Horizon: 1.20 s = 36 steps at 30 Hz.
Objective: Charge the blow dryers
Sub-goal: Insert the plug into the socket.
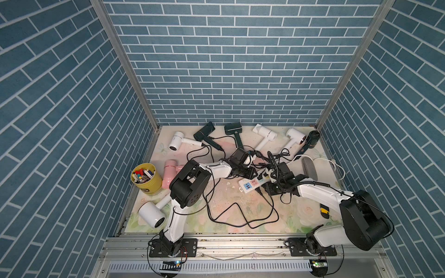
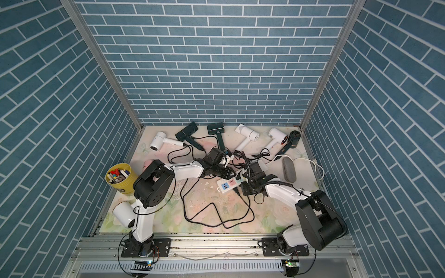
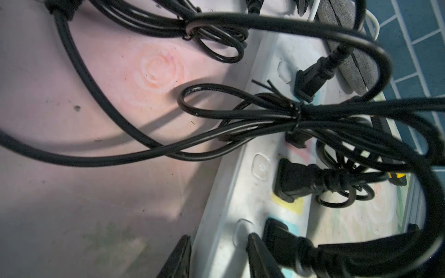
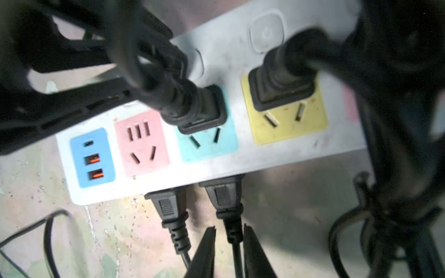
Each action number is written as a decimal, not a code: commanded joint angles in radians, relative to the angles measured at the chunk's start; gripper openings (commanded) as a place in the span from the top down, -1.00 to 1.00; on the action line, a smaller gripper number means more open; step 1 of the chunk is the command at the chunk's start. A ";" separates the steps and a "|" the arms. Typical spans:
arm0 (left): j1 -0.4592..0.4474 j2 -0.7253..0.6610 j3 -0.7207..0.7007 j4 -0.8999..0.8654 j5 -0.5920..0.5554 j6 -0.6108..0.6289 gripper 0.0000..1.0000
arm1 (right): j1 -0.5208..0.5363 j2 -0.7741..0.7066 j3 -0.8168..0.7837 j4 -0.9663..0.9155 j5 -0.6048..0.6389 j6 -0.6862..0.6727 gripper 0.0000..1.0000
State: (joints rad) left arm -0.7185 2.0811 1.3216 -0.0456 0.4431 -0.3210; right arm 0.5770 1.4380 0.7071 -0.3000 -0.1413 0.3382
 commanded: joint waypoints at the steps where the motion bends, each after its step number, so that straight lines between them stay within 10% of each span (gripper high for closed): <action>1: -0.002 0.028 -0.027 -0.186 -0.008 0.029 0.18 | 0.018 0.042 0.045 -0.012 0.031 -0.027 0.63; 14: -0.002 0.020 -0.038 -0.178 -0.001 0.029 0.18 | 0.031 0.076 0.104 0.029 0.094 0.000 0.74; 21: 0.001 0.016 -0.040 -0.183 -0.007 0.033 0.18 | 0.032 0.030 0.071 0.039 0.103 0.015 0.03; 27: 0.008 0.010 -0.040 -0.184 -0.006 0.035 0.18 | 0.033 -0.082 -0.016 0.063 0.132 0.037 -0.97; 36: 0.014 0.016 -0.029 -0.195 -0.009 0.040 0.18 | 0.032 -0.250 -0.113 0.091 0.068 0.080 -0.91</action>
State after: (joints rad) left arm -0.7067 2.0758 1.3239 -0.0700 0.4477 -0.3149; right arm 0.6079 1.2339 0.6262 -0.2398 -0.0525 0.3954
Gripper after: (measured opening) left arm 0.412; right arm 0.971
